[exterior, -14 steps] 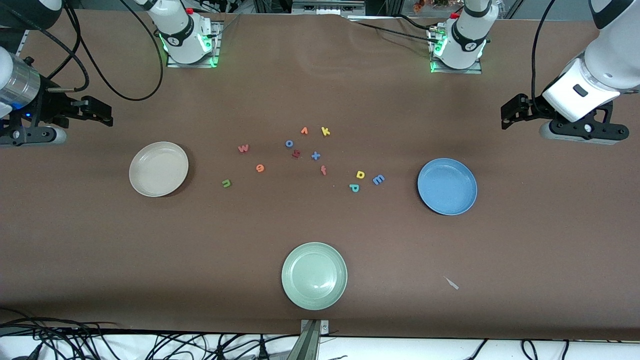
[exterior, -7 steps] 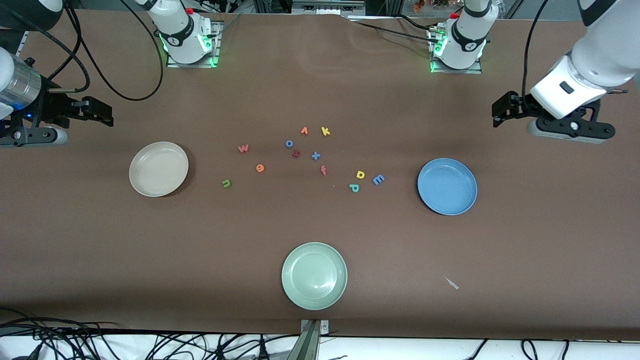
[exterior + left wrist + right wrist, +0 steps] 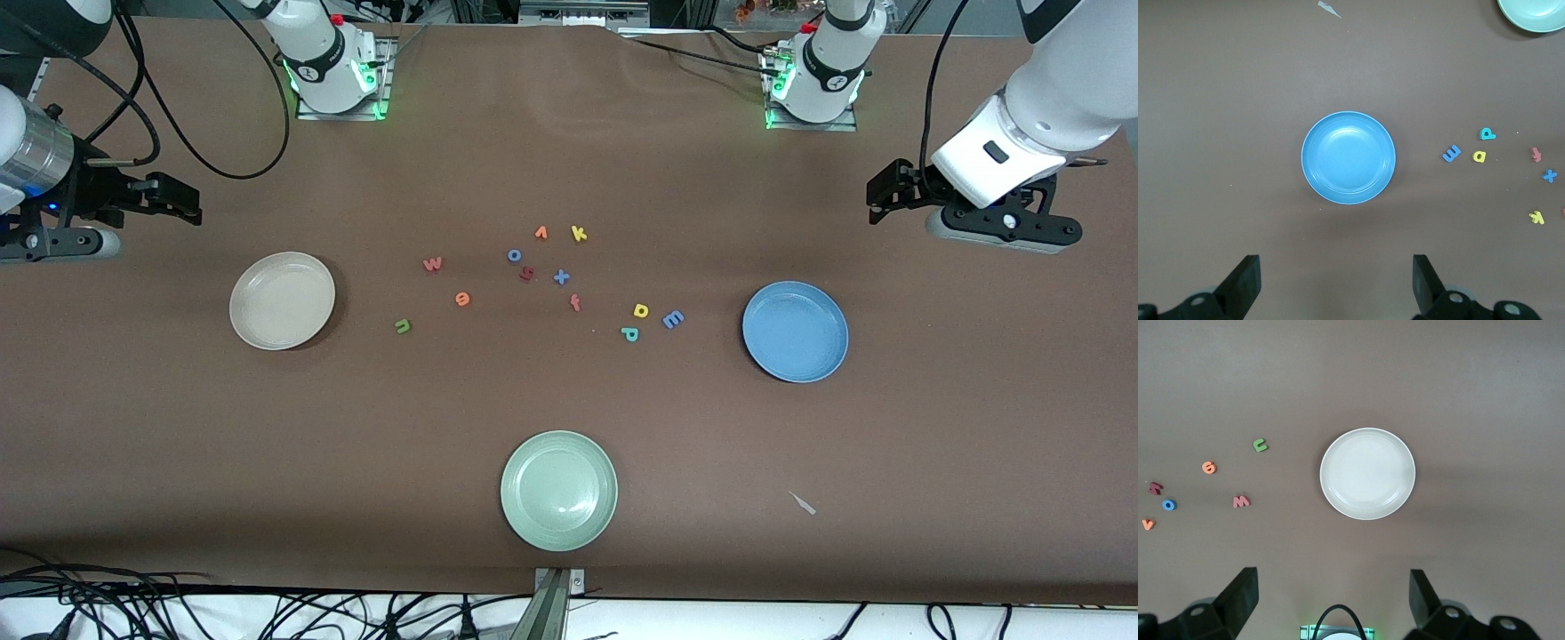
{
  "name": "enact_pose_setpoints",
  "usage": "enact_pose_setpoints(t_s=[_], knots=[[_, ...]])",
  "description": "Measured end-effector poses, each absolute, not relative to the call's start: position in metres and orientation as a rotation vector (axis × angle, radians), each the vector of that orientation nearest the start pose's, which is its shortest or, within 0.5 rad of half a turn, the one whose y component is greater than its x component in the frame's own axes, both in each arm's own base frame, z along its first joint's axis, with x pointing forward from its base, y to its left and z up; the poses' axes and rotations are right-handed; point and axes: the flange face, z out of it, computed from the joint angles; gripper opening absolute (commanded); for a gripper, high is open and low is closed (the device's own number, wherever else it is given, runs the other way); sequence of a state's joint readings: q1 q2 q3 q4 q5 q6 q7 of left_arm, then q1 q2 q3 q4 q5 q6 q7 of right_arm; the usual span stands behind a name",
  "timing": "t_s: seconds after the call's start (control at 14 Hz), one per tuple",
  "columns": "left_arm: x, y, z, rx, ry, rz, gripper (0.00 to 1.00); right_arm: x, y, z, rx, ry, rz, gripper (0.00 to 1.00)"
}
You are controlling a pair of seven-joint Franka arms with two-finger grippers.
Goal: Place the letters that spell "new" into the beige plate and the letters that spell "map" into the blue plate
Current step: 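Reach the left gripper to the blue E while the right gripper reaches the green u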
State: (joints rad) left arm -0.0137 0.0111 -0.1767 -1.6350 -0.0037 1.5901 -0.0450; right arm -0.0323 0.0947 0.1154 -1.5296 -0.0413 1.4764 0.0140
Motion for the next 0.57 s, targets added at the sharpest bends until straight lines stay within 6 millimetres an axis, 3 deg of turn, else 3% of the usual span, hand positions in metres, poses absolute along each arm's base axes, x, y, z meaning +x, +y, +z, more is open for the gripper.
enact_pose_setpoints(t_s=[0.14, 0.28, 0.57], knots=[[0.543, -0.115, 0.585, -3.124, 0.260, 0.137, 1.00, 0.570, 0.040, 0.583, -3.169, -0.109, 0.231, 1.00], [0.542, -0.134, 0.566, -3.109, 0.318, 0.236, 1.00, 0.570, 0.040, 0.583, -3.169, -0.109, 0.232, 1.00], [0.560, -0.171, 0.482, -3.082, 0.430, 0.477, 1.00, 0.570, 0.040, 0.583, -3.169, -0.109, 0.225, 1.00]])
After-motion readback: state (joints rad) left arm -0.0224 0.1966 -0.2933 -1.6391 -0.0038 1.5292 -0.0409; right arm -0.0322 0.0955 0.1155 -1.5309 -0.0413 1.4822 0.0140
